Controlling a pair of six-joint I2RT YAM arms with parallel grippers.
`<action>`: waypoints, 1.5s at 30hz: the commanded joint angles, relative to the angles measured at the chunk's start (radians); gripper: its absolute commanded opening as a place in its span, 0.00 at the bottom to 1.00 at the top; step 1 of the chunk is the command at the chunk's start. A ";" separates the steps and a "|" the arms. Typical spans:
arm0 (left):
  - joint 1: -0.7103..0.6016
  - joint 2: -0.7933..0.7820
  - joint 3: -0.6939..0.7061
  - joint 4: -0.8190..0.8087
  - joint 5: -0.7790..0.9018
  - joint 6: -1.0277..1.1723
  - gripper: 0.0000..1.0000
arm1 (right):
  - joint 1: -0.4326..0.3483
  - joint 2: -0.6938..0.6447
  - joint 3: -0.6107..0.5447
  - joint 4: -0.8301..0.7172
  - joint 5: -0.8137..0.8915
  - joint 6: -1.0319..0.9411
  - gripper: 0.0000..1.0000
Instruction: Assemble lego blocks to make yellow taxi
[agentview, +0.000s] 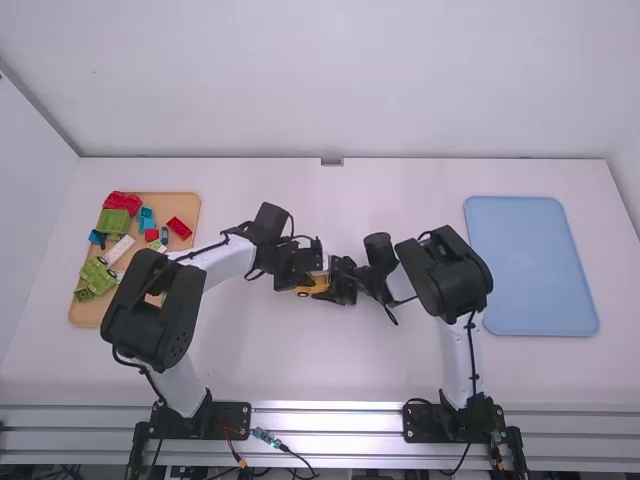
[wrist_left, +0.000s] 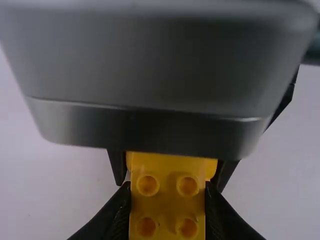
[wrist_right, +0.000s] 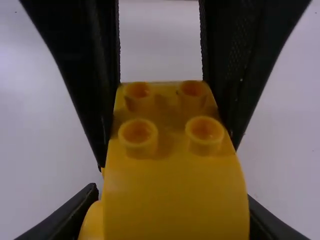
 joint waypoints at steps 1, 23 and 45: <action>-0.006 0.049 -0.018 -0.014 -0.038 -0.020 0.02 | 0.000 0.015 -0.001 -0.008 0.034 -0.010 0.31; -0.089 0.049 -0.018 -0.005 -0.187 -0.097 0.02 | -0.023 0.015 -0.002 -0.008 0.033 -0.010 0.33; -0.066 0.050 -0.018 -0.008 -0.326 -0.103 0.02 | -0.053 0.015 -0.042 -0.012 -0.051 -0.123 0.32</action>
